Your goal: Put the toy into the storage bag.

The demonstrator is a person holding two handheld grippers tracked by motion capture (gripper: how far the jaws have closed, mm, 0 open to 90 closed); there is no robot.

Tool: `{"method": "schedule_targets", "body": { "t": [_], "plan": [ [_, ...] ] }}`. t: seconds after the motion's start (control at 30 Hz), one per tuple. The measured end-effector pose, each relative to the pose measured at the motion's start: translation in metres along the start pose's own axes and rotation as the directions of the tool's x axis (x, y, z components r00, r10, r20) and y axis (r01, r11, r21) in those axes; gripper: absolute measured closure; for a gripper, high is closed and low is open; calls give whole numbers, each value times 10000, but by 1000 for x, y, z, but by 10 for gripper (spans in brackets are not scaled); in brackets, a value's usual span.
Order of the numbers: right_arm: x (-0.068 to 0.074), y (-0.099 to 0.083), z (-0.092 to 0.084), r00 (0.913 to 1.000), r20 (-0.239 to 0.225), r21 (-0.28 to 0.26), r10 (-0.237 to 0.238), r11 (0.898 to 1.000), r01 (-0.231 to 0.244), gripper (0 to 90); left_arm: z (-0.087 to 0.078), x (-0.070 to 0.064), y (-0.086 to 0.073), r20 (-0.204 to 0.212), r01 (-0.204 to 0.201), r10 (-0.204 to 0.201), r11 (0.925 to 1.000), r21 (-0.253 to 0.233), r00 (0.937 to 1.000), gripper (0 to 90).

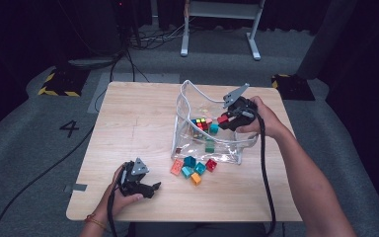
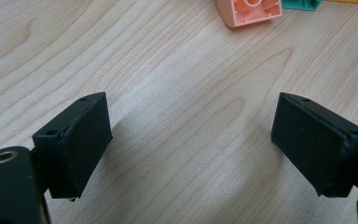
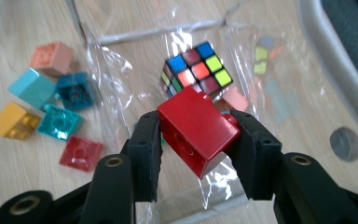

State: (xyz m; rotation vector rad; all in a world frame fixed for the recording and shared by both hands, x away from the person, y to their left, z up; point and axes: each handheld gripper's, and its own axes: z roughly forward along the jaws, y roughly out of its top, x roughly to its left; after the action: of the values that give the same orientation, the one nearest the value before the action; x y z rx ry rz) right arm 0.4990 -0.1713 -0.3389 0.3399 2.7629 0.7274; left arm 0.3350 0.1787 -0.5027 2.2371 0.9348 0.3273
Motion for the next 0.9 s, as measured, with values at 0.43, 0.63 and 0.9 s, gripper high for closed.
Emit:
{"method": "schedule_targets", "body": {
  "t": [0.43,0.63,0.9],
  "plan": [
    [-9,-33,-14,9973,402,982,622,9930,-659,552,0,0,0,1,1,-1,10000,-2,10000,121],
    [-11,-48,-29,9893,394,-173,1403,9900,-1397,440,0,0,0,2,4,-4,10000,-2,10000,121],
    [6,-68,-60,9762,385,-2828,2136,9393,-1943,388,0,0,0,-10,12,-12,10000,0,10000,121]
  ]
}}
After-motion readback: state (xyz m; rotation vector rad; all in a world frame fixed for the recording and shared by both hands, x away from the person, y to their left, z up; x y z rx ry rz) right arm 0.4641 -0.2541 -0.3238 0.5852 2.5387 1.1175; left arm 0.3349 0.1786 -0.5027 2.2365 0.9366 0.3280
